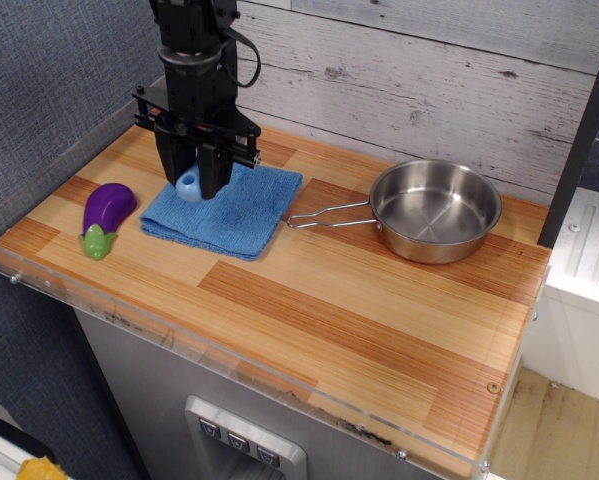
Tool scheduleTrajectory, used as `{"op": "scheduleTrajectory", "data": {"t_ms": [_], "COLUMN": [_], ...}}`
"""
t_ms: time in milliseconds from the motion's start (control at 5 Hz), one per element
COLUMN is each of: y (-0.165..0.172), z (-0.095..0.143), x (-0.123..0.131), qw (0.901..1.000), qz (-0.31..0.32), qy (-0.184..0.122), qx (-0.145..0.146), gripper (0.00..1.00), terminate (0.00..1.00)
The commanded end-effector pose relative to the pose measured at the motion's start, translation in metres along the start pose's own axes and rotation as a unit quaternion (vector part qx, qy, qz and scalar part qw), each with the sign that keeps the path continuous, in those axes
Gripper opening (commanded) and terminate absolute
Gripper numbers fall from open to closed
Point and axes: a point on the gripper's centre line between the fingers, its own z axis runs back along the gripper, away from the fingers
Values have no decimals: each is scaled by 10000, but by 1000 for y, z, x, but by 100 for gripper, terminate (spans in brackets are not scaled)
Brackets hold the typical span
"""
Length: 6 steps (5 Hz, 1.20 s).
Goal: Place blue spoon on the blue cloth
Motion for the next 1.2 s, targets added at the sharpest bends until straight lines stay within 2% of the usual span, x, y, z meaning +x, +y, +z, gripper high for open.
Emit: {"op": "scheduleTrajectory", "data": {"t_ms": [0,400,600,800,1000], "y": [10,4,-13,-31,-48], "z": [13,25,50,75,85], "x": [-4,-4,-7,-23,-35], "qw": [9996,9996,9988,9977,9960], "qz": [194,41,-186,-87,-62], "qy": [-170,-233,-429,-587,-741], "qx": [94,129,142,-328,-488], "gripper": [100,100,100,100,100], "terminate": [0,0,0,0,0]}}
